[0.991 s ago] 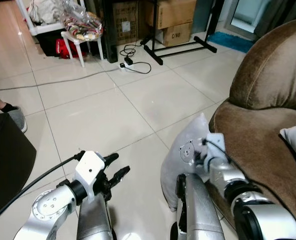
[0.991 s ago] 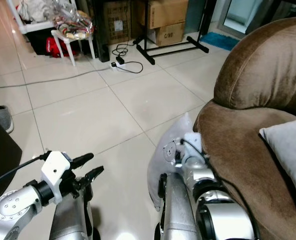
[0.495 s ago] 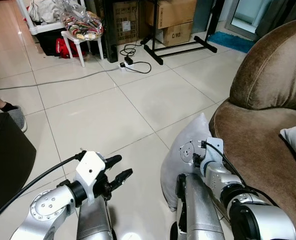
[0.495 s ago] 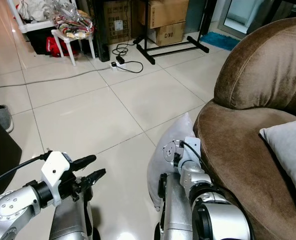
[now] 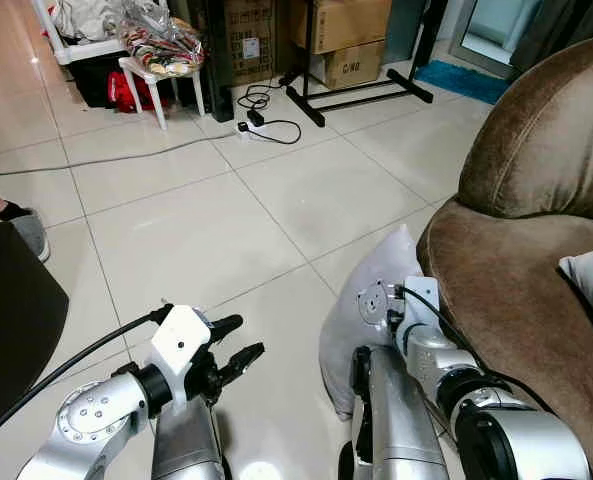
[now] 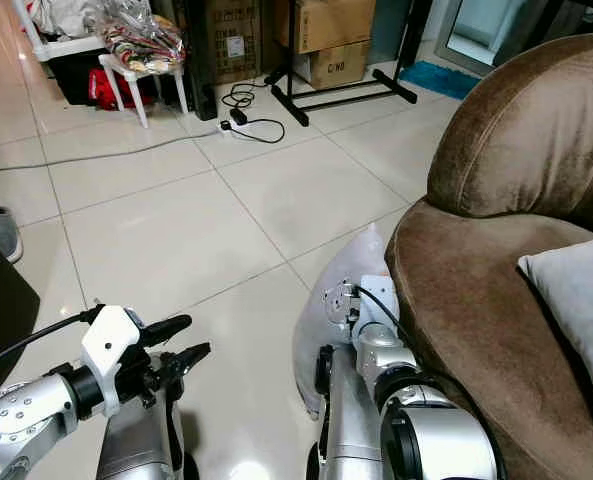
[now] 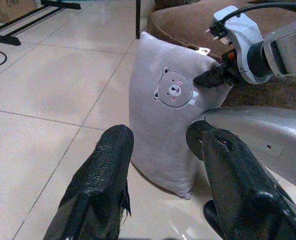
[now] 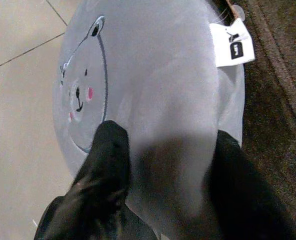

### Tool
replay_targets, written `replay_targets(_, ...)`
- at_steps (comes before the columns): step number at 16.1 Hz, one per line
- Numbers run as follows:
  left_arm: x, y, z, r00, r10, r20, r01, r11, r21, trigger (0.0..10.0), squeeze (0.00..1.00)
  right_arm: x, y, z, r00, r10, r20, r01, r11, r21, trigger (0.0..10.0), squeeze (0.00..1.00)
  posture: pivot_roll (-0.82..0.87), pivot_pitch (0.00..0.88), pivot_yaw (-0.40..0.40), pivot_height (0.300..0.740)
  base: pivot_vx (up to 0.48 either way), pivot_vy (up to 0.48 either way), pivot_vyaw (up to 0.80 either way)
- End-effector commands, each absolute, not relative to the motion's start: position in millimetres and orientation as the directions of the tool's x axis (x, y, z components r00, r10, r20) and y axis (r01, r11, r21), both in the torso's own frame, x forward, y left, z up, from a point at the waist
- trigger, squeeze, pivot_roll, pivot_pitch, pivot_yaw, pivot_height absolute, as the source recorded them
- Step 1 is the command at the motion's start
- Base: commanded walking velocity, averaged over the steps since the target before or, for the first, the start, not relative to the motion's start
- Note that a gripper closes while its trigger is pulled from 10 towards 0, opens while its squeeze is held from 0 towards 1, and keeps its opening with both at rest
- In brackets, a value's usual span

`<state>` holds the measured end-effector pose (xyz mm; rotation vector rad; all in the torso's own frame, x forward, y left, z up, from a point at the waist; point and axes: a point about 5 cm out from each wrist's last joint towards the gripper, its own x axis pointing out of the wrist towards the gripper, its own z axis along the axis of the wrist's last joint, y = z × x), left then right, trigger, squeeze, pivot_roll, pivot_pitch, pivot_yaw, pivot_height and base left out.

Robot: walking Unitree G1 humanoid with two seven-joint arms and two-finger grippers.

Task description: Move the pillow to the sofa from floor

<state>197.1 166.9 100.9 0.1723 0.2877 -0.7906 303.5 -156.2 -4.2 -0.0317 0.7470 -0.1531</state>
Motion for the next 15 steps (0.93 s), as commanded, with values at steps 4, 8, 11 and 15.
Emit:
replay_targets(4, 196, 162, 103, 0.64, -0.7, -0.317, 0.745, 0.667, 0.033, 10.0, 0.0, 306, -149, -3, 0.722, -0.116, -0.682, 0.094, 0.993, -0.069, 0.0, 0.0, 0.04, 0.035, -0.022, 0.462, 0.0, 0.0, 0.0)
replay_targets(8, 199, 162, 103, 0.641, -0.7, -0.315, 0.745, 0.666, 0.034, 10.0, 0.0, 305, -144, -4, 0.719, -0.076, -0.691, 0.054, 0.997, -0.054, 0.0, 0.0, 0.04, 0.022, -0.02, 0.462, 0.0, 0.0, 0.0)
replay_targets(11, 200, 165, 102, 0.653, -0.688, -0.316, 0.733, 0.679, 0.038, 10.0, 0.0, 305, -137, -4, 0.724, -0.056, -0.688, 0.035, 0.998, -0.044, 0.0, 0.0, 0.03, 0.0, -0.015, 0.462, 0.0, 0.0, 0.0)
replay_targets(15, 205, 172, 104, 0.765, -0.581, -0.279, 0.619, 0.783, 0.068, 10.0, 0.0, 315, -100, 10, 0.772, 0.158, -0.616, -0.085, 0.986, 0.147, 0.0, 0.0, 0.03, 0.0, -0.016, 0.462, 0.0, 0.0, 0.0)
